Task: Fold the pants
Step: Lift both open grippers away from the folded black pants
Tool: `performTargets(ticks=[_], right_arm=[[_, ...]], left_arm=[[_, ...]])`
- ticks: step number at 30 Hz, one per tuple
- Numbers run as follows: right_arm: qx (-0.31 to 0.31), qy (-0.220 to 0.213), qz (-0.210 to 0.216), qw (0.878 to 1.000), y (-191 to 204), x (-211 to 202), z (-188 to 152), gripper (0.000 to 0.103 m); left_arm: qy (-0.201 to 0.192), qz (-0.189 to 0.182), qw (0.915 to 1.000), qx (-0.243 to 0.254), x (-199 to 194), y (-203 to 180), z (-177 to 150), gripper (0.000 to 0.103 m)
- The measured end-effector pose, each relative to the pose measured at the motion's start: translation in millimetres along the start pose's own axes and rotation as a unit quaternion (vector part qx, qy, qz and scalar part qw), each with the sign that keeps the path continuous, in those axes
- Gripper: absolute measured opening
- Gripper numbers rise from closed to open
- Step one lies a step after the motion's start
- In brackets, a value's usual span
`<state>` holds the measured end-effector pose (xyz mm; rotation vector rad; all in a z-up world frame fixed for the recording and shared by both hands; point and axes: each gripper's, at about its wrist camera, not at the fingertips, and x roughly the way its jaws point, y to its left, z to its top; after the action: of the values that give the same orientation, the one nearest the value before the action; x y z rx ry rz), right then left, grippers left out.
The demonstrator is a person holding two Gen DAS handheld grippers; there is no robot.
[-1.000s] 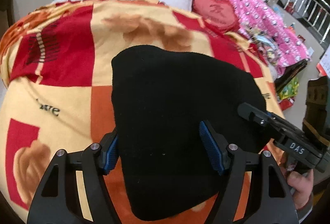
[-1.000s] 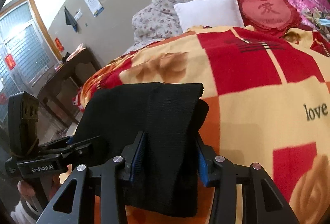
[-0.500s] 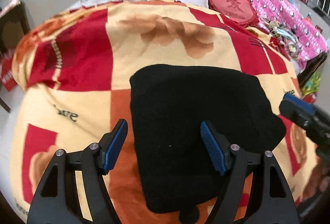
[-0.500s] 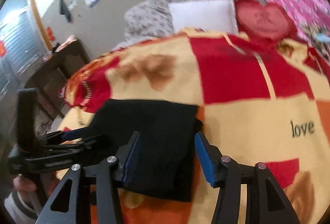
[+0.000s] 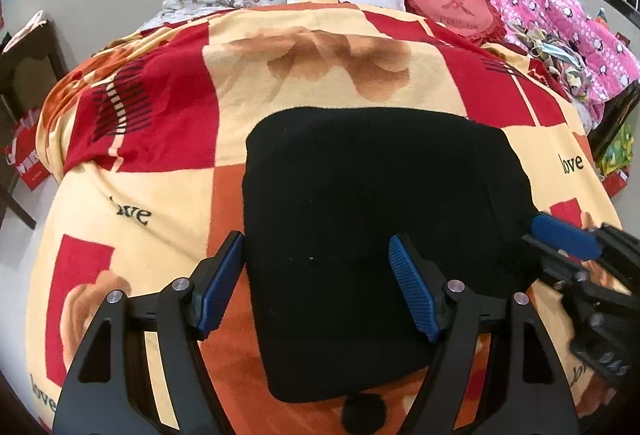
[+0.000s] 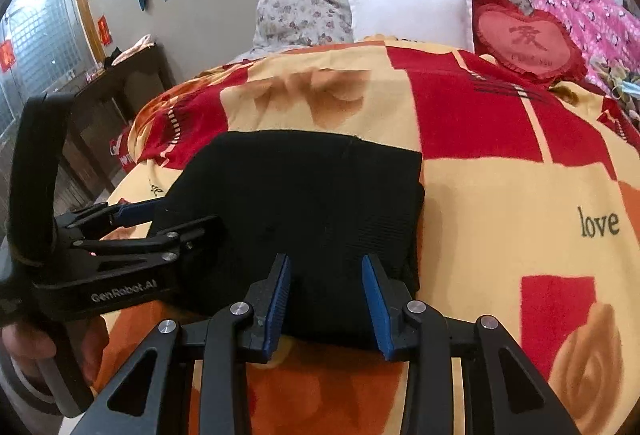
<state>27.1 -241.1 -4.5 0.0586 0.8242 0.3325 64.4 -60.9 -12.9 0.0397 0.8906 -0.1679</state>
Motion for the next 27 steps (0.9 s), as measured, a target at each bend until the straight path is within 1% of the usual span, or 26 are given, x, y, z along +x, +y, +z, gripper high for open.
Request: performTargets(ticks=[2,5,11,17,22,27], right_arm=[[0.001,-0.015,0.001,1.0,1.2,-10.9,1.7,0.036],[-0.002,-0.023,-0.021,1.0,4.3,-16.3,3.9,0.036],[0.004,0.008,-0.046,0.999,-2.0,3.9,-7.3,0.036],[0.01,-0.005,-0.045,0.999,2.4,-10.2,-5.2,0.037],[0.009,-0.015,-0.045,0.999,9.6,-18.8,-5.5,0.041],[0.014,-0.02,-0.045,0.999,13.0,-21.8,-6.4,0.042]], left_arm=[[-0.001,0.004,1.0,-0.001,-2.1,-0.4,-1.1,0.074],[-0.005,0.008,0.9999,-0.004,-6.1,0.1,-3.8,0.074],[-0.021,0.017,0.9996,-0.011,-18.6,0.6,-9.2,0.074],[-0.04,0.035,0.9985,-0.013,-33.0,-0.6,-16.2,0.074],[-0.043,0.042,0.998,-0.022,-38.8,1.3,-22.4,0.074],[-0.049,0.053,0.9971,-0.026,-46.0,2.5,-30.1,0.074]])
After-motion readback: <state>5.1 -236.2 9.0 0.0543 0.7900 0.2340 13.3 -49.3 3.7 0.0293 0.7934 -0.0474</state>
